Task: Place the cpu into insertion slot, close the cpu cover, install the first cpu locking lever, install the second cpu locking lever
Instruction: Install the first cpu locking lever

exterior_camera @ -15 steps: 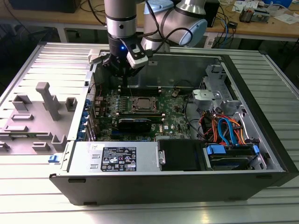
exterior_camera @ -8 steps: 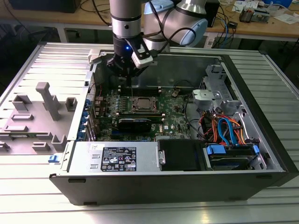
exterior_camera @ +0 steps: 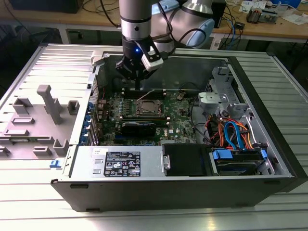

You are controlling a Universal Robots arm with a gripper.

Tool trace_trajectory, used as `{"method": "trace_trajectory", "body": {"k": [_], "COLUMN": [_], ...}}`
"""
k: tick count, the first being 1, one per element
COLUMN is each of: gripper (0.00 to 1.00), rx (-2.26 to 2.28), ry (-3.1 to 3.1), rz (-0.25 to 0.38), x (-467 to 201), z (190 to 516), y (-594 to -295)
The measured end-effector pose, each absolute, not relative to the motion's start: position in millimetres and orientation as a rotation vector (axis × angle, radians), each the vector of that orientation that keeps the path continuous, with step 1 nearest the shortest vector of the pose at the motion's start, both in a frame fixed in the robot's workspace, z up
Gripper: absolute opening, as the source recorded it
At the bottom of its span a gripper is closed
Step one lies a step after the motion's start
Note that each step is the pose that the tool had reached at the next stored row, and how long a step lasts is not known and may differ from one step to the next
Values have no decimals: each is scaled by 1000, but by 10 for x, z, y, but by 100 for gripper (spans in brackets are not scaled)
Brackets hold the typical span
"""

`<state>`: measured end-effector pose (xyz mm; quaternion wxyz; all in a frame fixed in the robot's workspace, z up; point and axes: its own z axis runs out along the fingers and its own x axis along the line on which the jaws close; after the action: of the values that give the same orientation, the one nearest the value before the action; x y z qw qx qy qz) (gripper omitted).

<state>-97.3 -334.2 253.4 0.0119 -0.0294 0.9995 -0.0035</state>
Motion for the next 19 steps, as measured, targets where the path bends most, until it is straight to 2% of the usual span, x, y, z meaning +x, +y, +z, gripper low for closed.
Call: {"method": "trace_trajectory", "body": {"k": [19], "gripper": [11], "rx": [-91], "ry": [3114], "rz": [-12], "x": [-818], "z": [2366], "y": [-3340]}}
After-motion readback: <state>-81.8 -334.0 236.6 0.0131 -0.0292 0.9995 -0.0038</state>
